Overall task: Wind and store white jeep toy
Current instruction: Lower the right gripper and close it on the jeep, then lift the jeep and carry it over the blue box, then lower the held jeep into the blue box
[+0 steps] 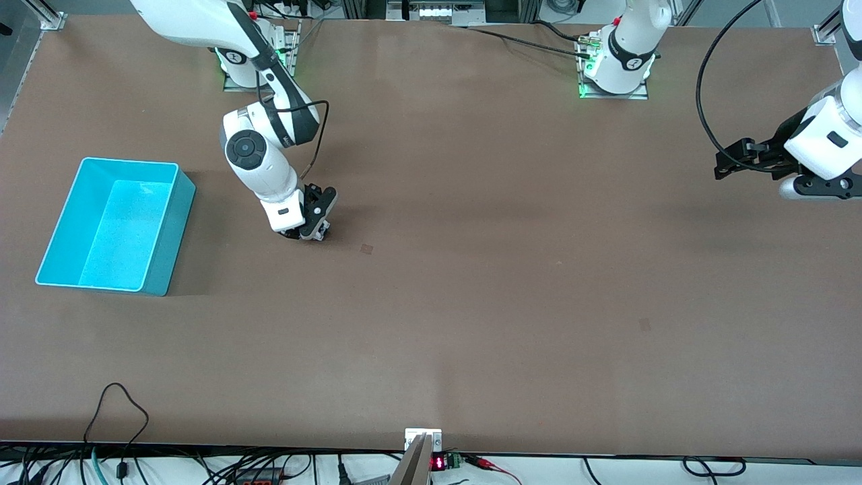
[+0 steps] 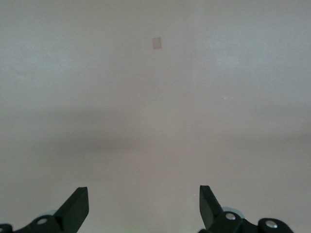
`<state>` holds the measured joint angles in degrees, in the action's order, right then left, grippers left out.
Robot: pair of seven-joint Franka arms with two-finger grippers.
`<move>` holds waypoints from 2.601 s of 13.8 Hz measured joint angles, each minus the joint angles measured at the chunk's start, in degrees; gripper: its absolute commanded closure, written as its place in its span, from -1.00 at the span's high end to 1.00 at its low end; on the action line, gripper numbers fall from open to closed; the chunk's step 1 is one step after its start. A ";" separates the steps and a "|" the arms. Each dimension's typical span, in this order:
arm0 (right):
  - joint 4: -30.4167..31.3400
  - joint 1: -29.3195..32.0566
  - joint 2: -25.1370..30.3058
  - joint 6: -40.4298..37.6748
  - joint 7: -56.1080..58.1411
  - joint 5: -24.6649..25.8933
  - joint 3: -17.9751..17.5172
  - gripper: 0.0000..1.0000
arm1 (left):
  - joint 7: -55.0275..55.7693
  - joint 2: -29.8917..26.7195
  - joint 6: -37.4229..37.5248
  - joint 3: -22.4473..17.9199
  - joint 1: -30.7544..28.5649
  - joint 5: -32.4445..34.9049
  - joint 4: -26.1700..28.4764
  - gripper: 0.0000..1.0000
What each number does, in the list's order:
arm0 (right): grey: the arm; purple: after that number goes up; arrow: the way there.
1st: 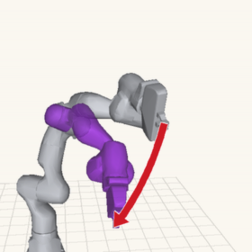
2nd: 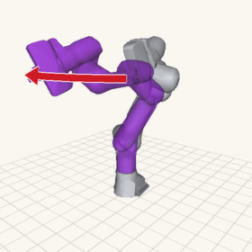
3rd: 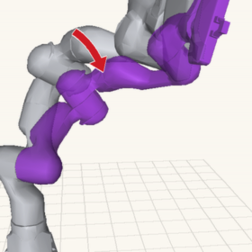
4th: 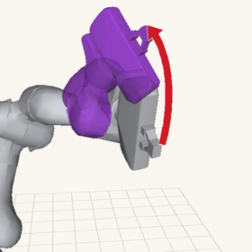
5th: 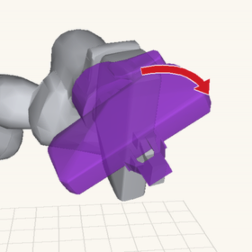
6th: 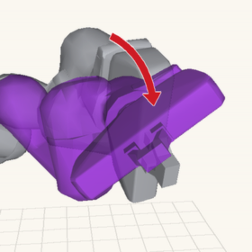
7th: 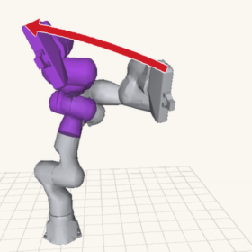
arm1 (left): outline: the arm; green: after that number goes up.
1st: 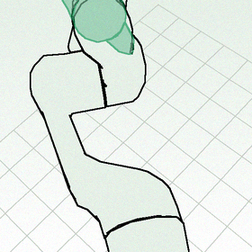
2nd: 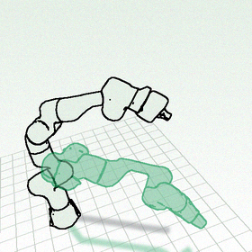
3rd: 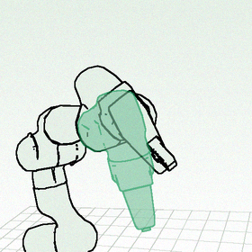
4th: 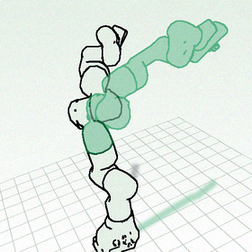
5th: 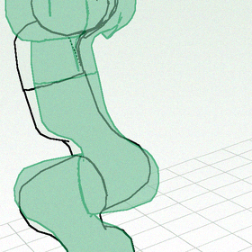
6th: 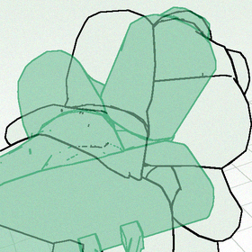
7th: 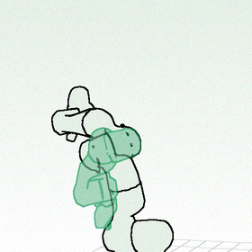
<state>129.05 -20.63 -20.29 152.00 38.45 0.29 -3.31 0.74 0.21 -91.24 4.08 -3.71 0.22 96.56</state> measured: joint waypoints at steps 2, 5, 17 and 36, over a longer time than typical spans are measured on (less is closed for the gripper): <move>-0.79 0.05 1.06 -2.58 -0.22 0.00 0.50 -1.00 | 0.00 0.00 0.01 0.00 0.00 0.00 0.00 1.00; -5.71 0.22 4.42 -14.84 -2.80 -0.02 3.59 -1.00 | 0.00 0.00 0.01 0.00 0.00 0.00 -0.01 1.00; -14.74 1.13 9.65 -27.10 -20.45 0.68 29.38 -1.00 | 0.00 0.00 0.07 -0.01 0.00 0.00 -0.07 1.00; -6.03 11.85 -3.41 -11.28 -25.05 -1.59 32.31 -1.00 | 0.00 0.00 0.12 -0.49 -0.07 0.00 -0.07 1.00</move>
<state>123.01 -8.78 -23.70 140.72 13.39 -1.30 29.00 0.74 0.21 -91.12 3.58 -3.78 0.22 96.49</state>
